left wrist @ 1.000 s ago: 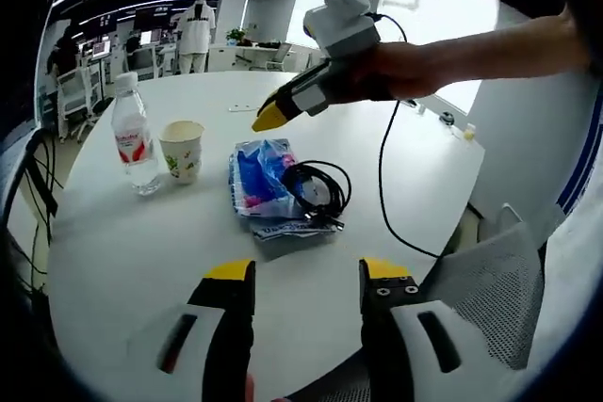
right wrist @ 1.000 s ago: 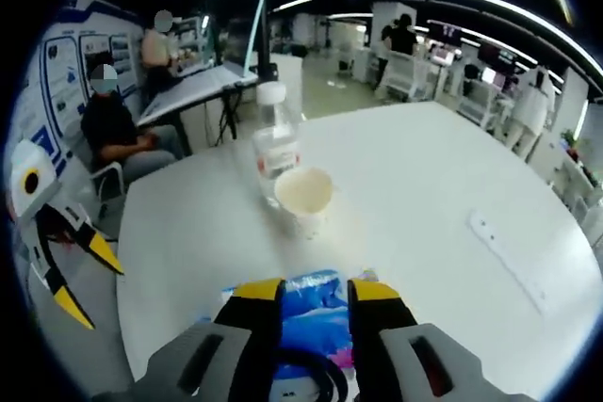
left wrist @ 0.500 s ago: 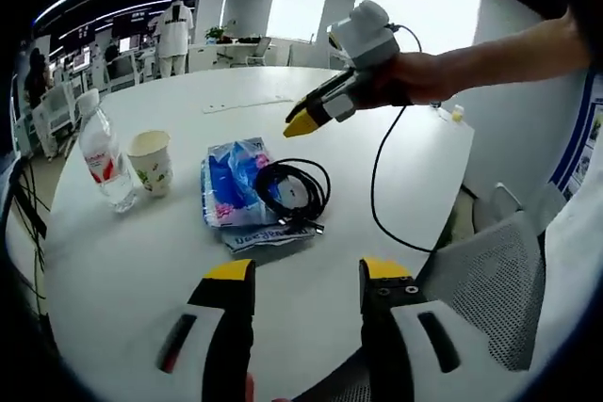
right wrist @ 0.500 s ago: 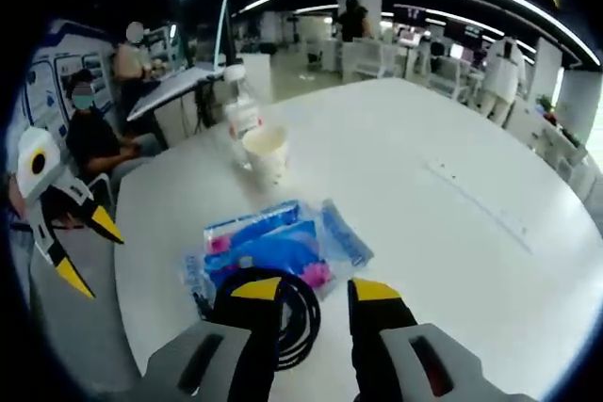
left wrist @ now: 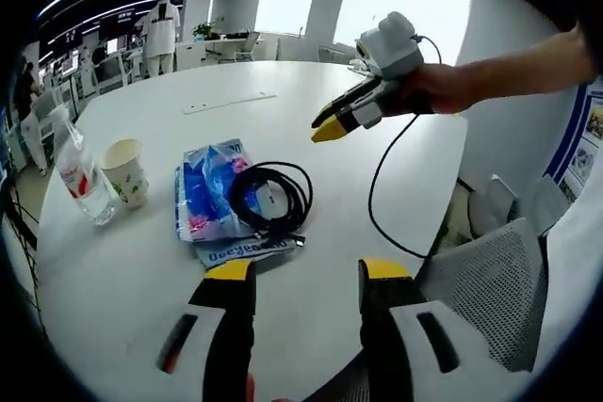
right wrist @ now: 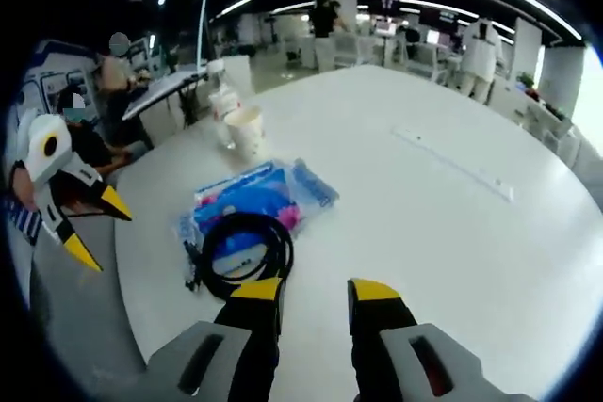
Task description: Arrange the tabletop items into an orderly group along one side of the table until the central work area is clear of visible clutter.
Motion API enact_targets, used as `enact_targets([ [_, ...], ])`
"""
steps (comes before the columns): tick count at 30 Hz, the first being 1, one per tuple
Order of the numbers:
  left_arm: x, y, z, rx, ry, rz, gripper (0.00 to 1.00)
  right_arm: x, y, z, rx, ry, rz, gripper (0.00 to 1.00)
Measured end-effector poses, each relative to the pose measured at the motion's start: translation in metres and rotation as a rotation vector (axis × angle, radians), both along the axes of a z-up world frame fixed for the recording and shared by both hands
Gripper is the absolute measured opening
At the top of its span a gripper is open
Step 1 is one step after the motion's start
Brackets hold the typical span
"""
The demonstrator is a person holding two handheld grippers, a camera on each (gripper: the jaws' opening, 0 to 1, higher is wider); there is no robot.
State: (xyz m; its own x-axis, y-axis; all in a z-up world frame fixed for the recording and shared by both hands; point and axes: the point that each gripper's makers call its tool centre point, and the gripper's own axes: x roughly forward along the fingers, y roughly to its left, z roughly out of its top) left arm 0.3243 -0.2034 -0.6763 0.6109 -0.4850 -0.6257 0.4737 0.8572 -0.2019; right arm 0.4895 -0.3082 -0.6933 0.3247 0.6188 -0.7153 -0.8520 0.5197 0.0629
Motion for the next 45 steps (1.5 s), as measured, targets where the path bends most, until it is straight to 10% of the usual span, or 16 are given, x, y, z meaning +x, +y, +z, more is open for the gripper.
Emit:
enact_targets([
  [16, 0.029, -0.013, -0.001, -0.005, 0.017, 0.020, 0.40, -0.022, -0.035, -0.016, 0.010, 0.042, -0.036, 0.25],
  [45, 0.112, 0.003, -0.024, 0.016, 0.083, 0.131, 0.32, -0.026, 0.015, -0.039, 0.180, 0.226, -0.223, 0.24],
])
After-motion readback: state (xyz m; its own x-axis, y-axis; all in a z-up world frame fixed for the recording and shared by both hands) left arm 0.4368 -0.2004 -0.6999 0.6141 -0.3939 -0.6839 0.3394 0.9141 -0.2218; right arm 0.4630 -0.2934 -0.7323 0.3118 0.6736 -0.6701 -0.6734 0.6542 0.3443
